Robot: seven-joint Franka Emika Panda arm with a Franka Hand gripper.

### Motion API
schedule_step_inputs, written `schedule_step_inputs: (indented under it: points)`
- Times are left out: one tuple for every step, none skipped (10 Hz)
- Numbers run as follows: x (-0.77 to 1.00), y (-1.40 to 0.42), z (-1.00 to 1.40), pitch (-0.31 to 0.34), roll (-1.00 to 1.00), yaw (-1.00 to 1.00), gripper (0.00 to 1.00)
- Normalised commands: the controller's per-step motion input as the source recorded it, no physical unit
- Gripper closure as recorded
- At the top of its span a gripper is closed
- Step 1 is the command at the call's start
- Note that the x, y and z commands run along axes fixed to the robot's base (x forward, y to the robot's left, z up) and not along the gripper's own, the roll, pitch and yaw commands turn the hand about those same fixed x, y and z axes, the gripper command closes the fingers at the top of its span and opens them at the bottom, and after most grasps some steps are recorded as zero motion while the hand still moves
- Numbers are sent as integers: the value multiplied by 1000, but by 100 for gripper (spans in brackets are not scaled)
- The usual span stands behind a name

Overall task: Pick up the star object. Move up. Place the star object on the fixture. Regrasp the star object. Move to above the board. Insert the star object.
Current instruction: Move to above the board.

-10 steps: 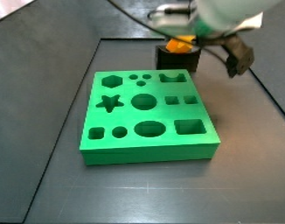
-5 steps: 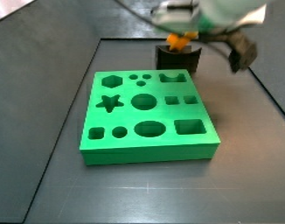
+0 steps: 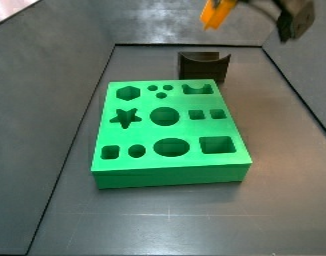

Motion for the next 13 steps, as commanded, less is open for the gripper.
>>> schedule_step_inputs:
  points:
    - [38, 202, 1000, 42, -82, -185, 100]
    - [14, 184, 1000, 87, -95, -129, 100]
    - [1, 174, 1000, 102, -95, -106, 100]
    - [-17, 116, 824, 121, -89, -59, 100]
    - [-21, 88, 702, 127, -80, -39, 100]
    - [-20, 43, 457, 135, -63, 1, 100]
    - [-14, 15, 277, 142, -51, 31, 100]
    - [-609, -1000, 243, 71, -1000, -38, 100]
    - [-606, -1000, 230, 68, -1000, -33, 100]
    - [-652, -1000, 261, 47, -1000, -25, 100]
    - [-659, -1000, 254, 41, -1000, -24, 100]
    - [-669, -1000, 256, 38, -1000, -24, 100]
    - [-674, -1000, 260, 38, -1000, -21, 100]
